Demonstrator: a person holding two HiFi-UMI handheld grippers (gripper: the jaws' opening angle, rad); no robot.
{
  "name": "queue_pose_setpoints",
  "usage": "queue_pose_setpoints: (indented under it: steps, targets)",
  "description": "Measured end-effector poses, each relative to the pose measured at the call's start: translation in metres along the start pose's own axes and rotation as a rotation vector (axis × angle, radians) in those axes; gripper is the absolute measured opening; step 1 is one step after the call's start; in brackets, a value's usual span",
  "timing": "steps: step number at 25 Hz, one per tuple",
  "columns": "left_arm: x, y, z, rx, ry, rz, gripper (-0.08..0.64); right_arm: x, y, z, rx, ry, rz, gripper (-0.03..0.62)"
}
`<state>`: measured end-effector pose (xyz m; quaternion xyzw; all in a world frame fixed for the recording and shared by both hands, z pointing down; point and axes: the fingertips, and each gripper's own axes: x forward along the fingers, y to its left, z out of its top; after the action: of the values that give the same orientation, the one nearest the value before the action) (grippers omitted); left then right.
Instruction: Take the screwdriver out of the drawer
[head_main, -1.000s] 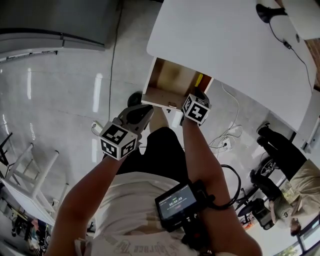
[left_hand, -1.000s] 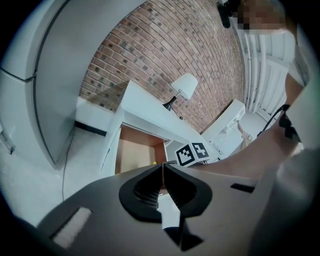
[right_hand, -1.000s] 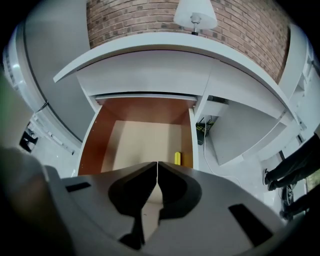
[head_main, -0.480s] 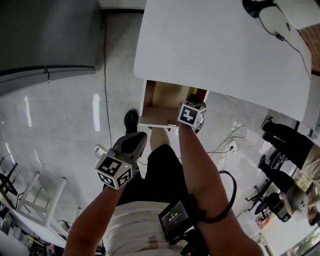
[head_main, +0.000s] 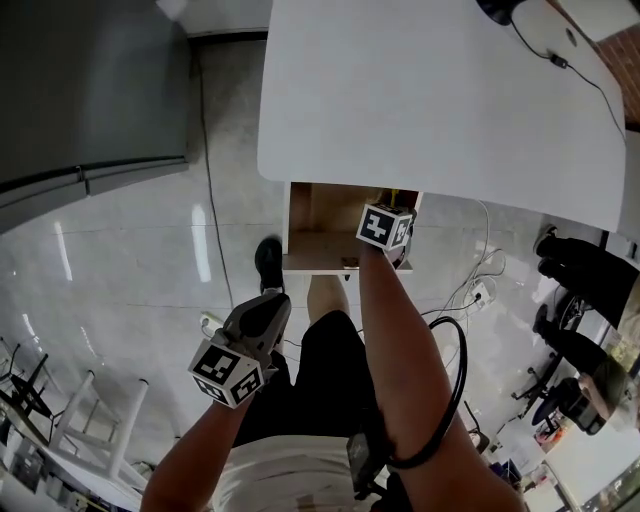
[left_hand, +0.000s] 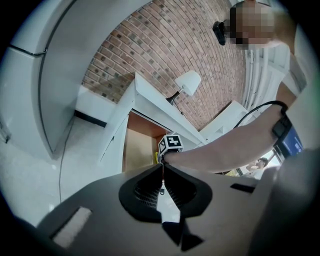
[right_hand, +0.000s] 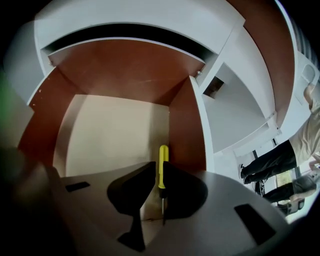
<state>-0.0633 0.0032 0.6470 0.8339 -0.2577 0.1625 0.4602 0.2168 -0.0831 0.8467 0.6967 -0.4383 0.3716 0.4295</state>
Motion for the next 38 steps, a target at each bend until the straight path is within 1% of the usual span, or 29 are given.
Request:
queue_pose_setpoints:
  steps: [1,2,3,4,11,17,18,19,21,24,25,27,28,29,31,37,38]
  targets:
    - [0.0,0.001,-0.003,-0.002,0.005,0.0,0.014,0.004,0.0,-0.001,0.002,0.003,-0.005,0.024]
    - [-0.001,0.002,-0.005,-0.004,0.011,-0.001,0.014,0.007,0.0,-0.002,0.002,0.007,-0.009,0.072]
    - [-0.001,0.003,-0.008,-0.006,0.016,-0.001,0.014,0.01,0.001,-0.002,-0.001,0.009,-0.013,0.099]
    - [-0.001,0.004,-0.01,-0.009,0.02,0.0,0.014,0.013,0.003,-0.002,-0.005,0.011,-0.016,0.103]
    - [-0.001,0.004,-0.017,-0.023,0.024,-0.007,0.015,0.028,-0.001,-0.006,0.001,0.043,-0.091,0.101]
    - [-0.001,-0.005,-0.013,-0.022,0.01,-0.028,0.015,0.036,-0.005,-0.008,0.016,0.068,-0.146,0.097]
    - [-0.001,-0.006,-0.012,-0.022,0.007,-0.028,0.015,0.036,-0.007,-0.008,0.016,0.067,-0.155,0.092]
    - [-0.001,-0.006,-0.012,-0.023,0.003,-0.026,0.015,0.035,-0.008,-0.008,0.013,0.064,-0.158,0.06]
    - [0.002,-0.007,-0.014,-0.033,-0.002,-0.025,0.015,0.033,-0.005,-0.008,0.001,0.053,-0.13,0.037]
    - [0.009,-0.014,-0.019,-0.047,0.003,-0.043,0.015,0.024,0.008,-0.008,-0.034,0.03,-0.04,0.032]
    - [0.013,-0.018,-0.019,-0.047,0.006,-0.054,0.015,0.021,0.01,-0.008,-0.038,0.022,-0.027,0.032]
    - [0.018,-0.024,-0.018,-0.042,0.01,-0.074,0.015,0.018,0.009,-0.007,-0.029,0.012,-0.027,0.034]
    - [0.019,-0.026,-0.017,-0.038,0.009,-0.078,0.015,0.018,0.008,-0.008,-0.021,0.013,-0.028,0.045]
    - [0.02,-0.027,-0.015,-0.035,0.006,-0.079,0.015,0.019,0.007,-0.008,-0.016,0.014,-0.023,0.074]
    - [0.02,-0.025,-0.013,-0.036,0.0,-0.071,0.015,0.024,0.01,-0.008,-0.017,0.014,0.008,0.101]
    - [0.015,-0.02,-0.019,-0.044,0.014,-0.047,0.015,0.032,0.015,-0.006,0.006,0.012,0.074,0.101]
    - [0.015,-0.019,-0.019,-0.043,0.015,-0.044,0.015,0.032,0.016,-0.006,0.006,0.011,0.084,0.09]
